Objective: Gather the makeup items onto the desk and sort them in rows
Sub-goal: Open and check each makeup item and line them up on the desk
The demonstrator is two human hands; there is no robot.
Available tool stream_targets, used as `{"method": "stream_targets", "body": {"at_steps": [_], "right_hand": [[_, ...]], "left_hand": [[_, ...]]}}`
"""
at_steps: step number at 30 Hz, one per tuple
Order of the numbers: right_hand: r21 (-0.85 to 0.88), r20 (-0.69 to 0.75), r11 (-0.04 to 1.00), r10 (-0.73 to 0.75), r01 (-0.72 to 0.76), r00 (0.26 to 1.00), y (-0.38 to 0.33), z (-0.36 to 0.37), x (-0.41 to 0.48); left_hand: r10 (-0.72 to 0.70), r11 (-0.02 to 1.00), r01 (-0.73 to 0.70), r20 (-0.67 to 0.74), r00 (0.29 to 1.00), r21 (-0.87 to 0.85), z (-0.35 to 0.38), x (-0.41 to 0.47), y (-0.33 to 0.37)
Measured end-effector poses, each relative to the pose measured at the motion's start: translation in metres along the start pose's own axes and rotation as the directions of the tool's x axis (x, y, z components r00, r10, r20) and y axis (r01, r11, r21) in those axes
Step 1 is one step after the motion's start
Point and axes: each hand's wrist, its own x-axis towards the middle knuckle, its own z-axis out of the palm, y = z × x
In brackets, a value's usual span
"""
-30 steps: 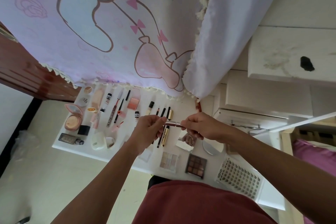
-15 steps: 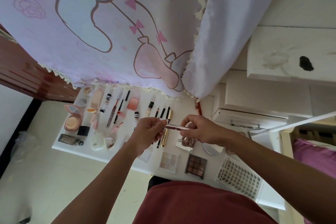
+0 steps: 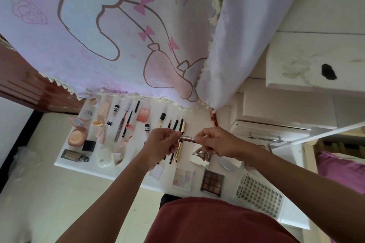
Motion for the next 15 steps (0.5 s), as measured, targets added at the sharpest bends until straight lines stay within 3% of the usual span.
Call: {"method": "stream_targets", "body": {"at_steps": [15], "right_hand": [[0.002, -0.036, 1.0, 0.006, -0.006, 0.999, 0.0023, 0.0004, 0.0001]], "left_hand": [[0.011, 1.0, -0.011, 0.016, 1.0, -0.004, -0.0029, 0.0036, 0.0005]]}}
